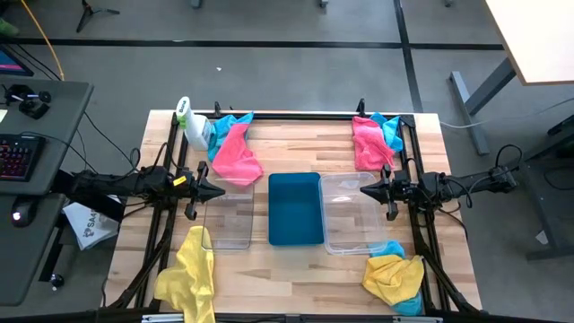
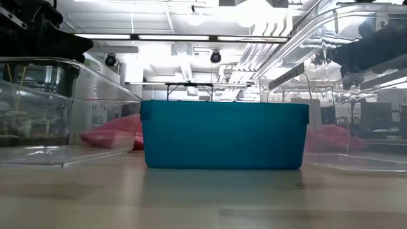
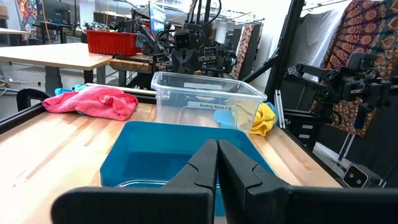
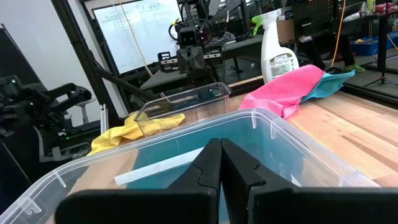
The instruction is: Sort microfiber towel by color & place in baskets
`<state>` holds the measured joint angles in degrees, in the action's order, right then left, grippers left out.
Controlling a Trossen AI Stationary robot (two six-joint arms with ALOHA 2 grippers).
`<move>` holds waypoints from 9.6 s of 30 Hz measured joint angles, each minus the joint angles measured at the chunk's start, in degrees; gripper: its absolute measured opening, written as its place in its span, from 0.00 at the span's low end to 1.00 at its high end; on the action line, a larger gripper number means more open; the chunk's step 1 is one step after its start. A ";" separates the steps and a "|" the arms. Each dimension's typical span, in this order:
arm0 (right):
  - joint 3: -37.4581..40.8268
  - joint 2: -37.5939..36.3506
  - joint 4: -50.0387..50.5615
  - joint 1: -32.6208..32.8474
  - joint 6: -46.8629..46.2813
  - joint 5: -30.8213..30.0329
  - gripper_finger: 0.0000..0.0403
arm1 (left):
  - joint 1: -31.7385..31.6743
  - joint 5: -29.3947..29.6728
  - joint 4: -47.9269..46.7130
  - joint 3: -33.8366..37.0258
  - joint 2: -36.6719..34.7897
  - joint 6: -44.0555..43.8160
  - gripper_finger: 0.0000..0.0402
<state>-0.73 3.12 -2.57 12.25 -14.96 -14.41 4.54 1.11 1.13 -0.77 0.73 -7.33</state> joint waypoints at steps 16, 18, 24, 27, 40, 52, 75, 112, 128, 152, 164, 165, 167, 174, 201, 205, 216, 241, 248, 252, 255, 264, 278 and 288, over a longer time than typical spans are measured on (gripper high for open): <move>0.01 0.00 0.00 0.01 0.01 0.01 0.00 | 0.00 -0.01 -0.02 0.01 0.00 0.00 0.00; 0.02 0.02 -0.02 0.02 0.00 0.00 0.00 | 0.00 0.01 0.00 0.01 0.00 0.00 0.00; 0.00 0.00 -0.01 0.00 0.01 0.01 0.00 | 0.00 -0.01 0.00 -0.01 0.00 0.00 0.00; 0.01 0.02 0.00 0.02 0.00 0.01 0.00 | 0.00 0.00 0.00 -0.01 0.00 0.00 0.00; 0.01 0.00 0.00 0.01 0.01 0.01 0.00 | 0.00 0.01 0.00 0.02 0.00 0.00 0.00; 0.00 0.00 -0.02 0.02 0.00 0.00 0.00 | 0.00 0.02 0.00 0.00 0.00 0.00 0.00; 0.07 0.27 -6.93 -0.04 -2.14 -7.27 0.00 | 0.00 0.01 0.00 0.00 0.00 0.00 0.00; -49.66 68.14 50.30 -52.52 -21.05 9.33 0.66 | 0.00 0.02 -0.04 0.01 0.00 0.00 0.00; -49.68 84.45 49.92 -47.01 -28.56 6.00 0.67 | 0.00 0.02 -0.02 0.00 0.00 0.00 0.00; -81.69 53.98 51.76 -37.42 -13.51 20.23 0.01 | 0.00 0.02 -0.02 -0.01 0.00 0.00 0.00; -96.06 43.34 61.76 -21.44 -14.93 20.43 0.00 | 0.00 0.02 -0.04 0.02 0.00 0.00 0.00; -95.32 43.16 63.14 -21.22 -15.08 19.08 0.00 | 0.00 0.02 -0.03 -0.01 0.00 0.00 0.00; -92.76 43.00 63.50 -21.11 -15.06 18.69 0.00 | 0.00 0.00 -0.04 0.01 0.00 0.00 0.00; -81.43 44.61 50.08 -21.12 -15.09 26.02 0.00 | 0.00 -0.01 -0.02 0.00 0.00 0.00 0.00; -73.12 50.42 54.82 -20.33 -21.24 36.19 0.00 | 0.00 0.00 -0.04 0.00 0.00 0.00 0.00; -68.44 51.75 56.26 -17.16 -23.71 39.57 0.00 | 0.00 0.02 -0.04 0.00 0.00 0.00 0.00; -58.45 57.15 50.71 -11.32 -29.55 41.31 0.07 | 0.00 0.00 -0.03 -0.01 0.00 0.00 0.00; -68.46 65.62 67.37 -9.79 -10.00 55.94 0.73 | 0.00 -0.01 -0.02 0.01 0.00 0.00 0.00; -68.46 70.27 76.90 -8.37 -3.84 48.79 0.69 | 0.00 -0.01 -0.02 0.00 0.00 0.00 0.00; -68.72 72.44 74.81 -9.80 -1.12 43.35 0.68 | 0.00 -0.01 -0.02 0.02 0.00 0.00 0.00; -71.20 74.21 67.38 -11.60 -0.59 40.99 0.68 | 0.00 -0.01 -0.02 -0.01 0.00 0.00 0.00; -88.16 88.13 48.28 -16.07 12.93 23.40 0.68 | 0.00 -0.01 -0.04 0.01 0.00 0.00 0.00; -113.40 110.43 59.01 -26.85 23.10 26.40 0.68 | 0.00 0.00 -0.04 -0.01 0.00 0.00 0.00; -113.52 121.32 36.72 -28.20 -8.76 23.76 0.68 | 0.00 -0.01 -0.02 0.02 0.00 0.00 0.00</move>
<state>-114.26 124.44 34.15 -15.95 -23.72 9.34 4.54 1.10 1.10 -0.75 0.73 -7.33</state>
